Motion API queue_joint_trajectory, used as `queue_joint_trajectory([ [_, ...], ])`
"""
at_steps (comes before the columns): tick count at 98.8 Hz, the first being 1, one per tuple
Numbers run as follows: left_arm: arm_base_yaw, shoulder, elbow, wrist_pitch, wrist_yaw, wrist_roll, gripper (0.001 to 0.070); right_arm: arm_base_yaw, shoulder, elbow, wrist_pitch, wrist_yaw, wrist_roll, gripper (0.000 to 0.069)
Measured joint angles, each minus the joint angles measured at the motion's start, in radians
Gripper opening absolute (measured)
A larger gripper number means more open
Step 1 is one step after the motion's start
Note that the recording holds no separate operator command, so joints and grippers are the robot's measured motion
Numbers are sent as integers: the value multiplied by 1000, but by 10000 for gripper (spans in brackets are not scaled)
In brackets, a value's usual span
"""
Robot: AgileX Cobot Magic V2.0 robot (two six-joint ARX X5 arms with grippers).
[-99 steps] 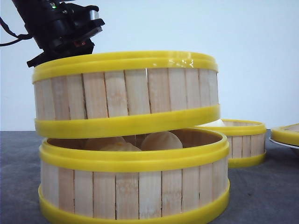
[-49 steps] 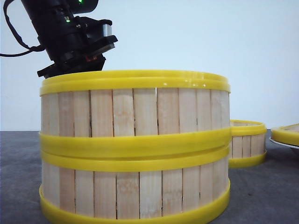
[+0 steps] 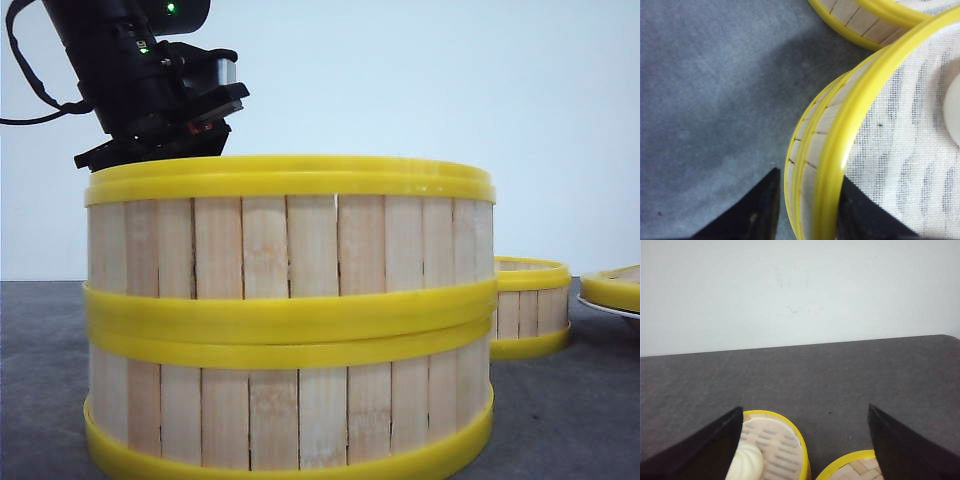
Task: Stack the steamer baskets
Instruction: 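Lower the held basket onto the front steamer basket and release, then move the right gripper down to the rim of another bun basket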
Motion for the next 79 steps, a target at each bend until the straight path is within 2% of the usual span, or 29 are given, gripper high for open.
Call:
queue_joint_trajectory([
  [18, 0, -1, 0, 11, 0, -8, 192, 0, 9, 0, 2, 0, 0, 494],
  [28, 0, -29, -3, 62, 1, -24, 192, 9, 26, 0, 0, -2, 0, 494],
  [52, 0, -260, -2, 261, 0, -74, 192, 35, 114, 0, -17, -34, 0, 494],
  [64, 0, -370, -2, 312, -45, -96, 192, 42, 182, 5, -20, -35, 0, 494],
  [79, 0, -477, -3, 332, -68, -120, 192, 42, 309, 73, -40, -35, -4, 494],
])
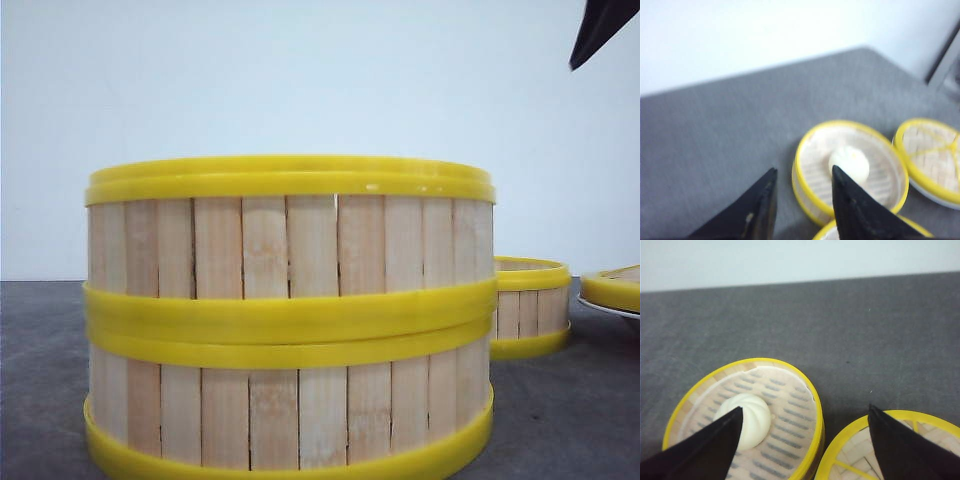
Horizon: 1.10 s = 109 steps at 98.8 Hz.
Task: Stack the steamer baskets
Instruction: 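Move the right gripper down to the rim of another bun basket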
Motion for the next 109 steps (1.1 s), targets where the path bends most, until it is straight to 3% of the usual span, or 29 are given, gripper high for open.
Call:
queue_joint_trajectory([
  [24, 0, -185, -180, 100, -30, -21, 192, 0, 254, 181, -76, 0, -28, 494],
  [45, -17, -378, -393, 55, -25, -57, 192, 0, 460, 287, -106, 0, -45, 494],
  [67, -34, -539, -399, -90, -23, -78, 192, 0, 635, 341, -96, 1, -49, 479],
  [85, -36, -632, -399, -130, -5, -89, 192, 0, 732, 351, -91, 1, -48, 455],
  [109, -37, -686, -399, -151, -5, -90, 192, 0, 772, 352, -70, 4, -40, 328],
])
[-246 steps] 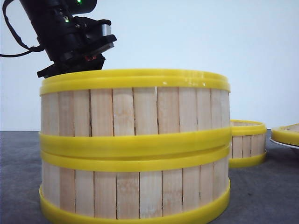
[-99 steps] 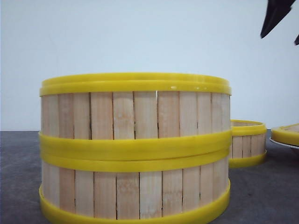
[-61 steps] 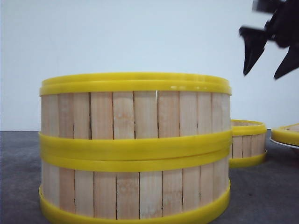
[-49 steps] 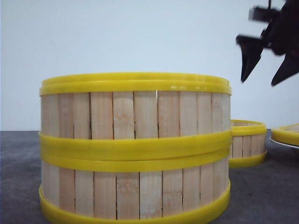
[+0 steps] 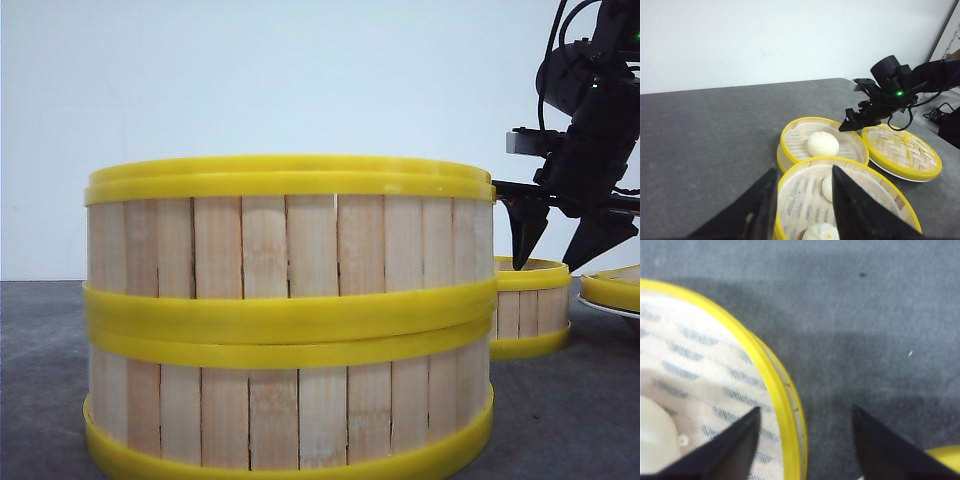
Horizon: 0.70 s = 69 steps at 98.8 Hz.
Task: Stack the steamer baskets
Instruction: 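Move the right gripper down to the rim of another bun basket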
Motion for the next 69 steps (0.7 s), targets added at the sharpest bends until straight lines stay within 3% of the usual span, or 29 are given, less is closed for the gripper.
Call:
queue_joint_trajectory([
  [18, 0, 0, 0, -21, 0, 0, 192, 0, 1, 1, 0, 0, 8, 219],
  [53, 0, 0, 0, -21, -2, 0, 192, 9, 21, 1, -3, -3, 34, 191],
  [69, 0, 0, 0, -22, -2, 0, 192, 22, 30, 1, -5, 2, 33, 43],
])
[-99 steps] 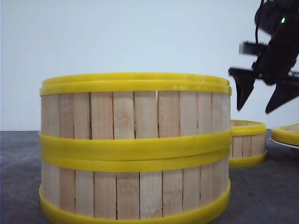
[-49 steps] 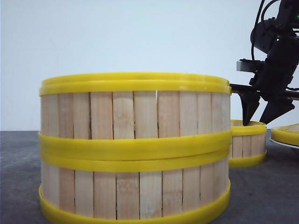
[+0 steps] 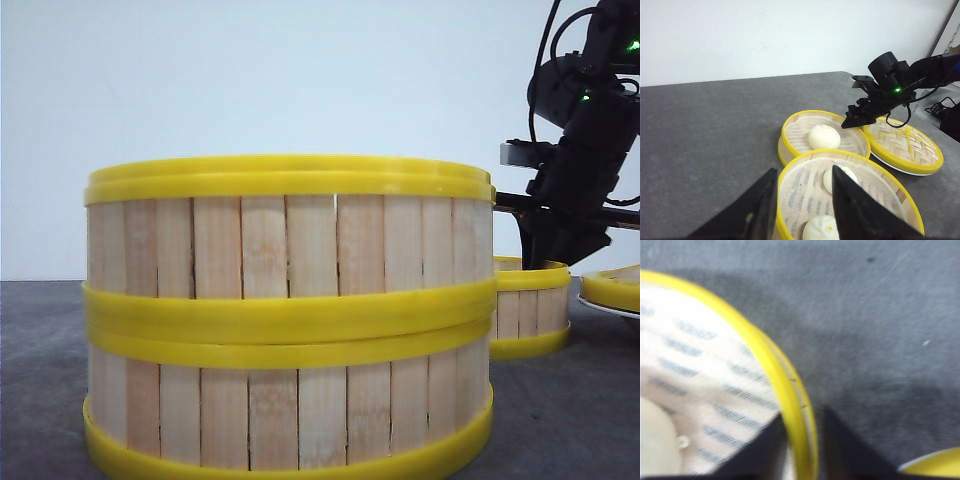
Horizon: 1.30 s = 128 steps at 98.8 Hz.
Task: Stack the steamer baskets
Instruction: 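Move the right gripper down to the rim of another bun basket, then grasp the basket rim with the right gripper and lift it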
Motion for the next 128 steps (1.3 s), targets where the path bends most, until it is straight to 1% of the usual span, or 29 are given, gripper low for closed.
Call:
queue_joint_trajectory([
  [7, 0, 0, 0, -3, 0, 0, 192, 5, 0, 0, -3, 3, -3, 31],
  [23, 0, 0, 0, -15, 0, 0, 192, 10, 0, 0, 1, 5, 2, 30],
  [43, 0, 0, 0, -16, 0, 0, 192, 9, -6, 0, 38, 9, 90, 29],
  [50, 0, 0, 0, -24, 0, 0, 192, 3, -28, 0, 32, 9, 101, 29],
  [70, 0, 0, 0, -50, 0, 0, 192, -25, -169, 25, -35, -2, 100, 29],
  [88, 0, 0, 0, -67, 0, 0, 192, -37, -338, 68, -121, -13, 51, 29],
  [108, 0, 0, 0, -68, 0, 0, 192, -11, -502, 73, -204, -107, 11, 29],
  [121, 0, 0, 0, -69, 0, 0, 192, 33, -588, 77, -276, -189, -13, 29],
  [128, 0, 0, 0, -69, 0, 0, 192, 64, -622, 78, -320, -217, -27, 29],
])
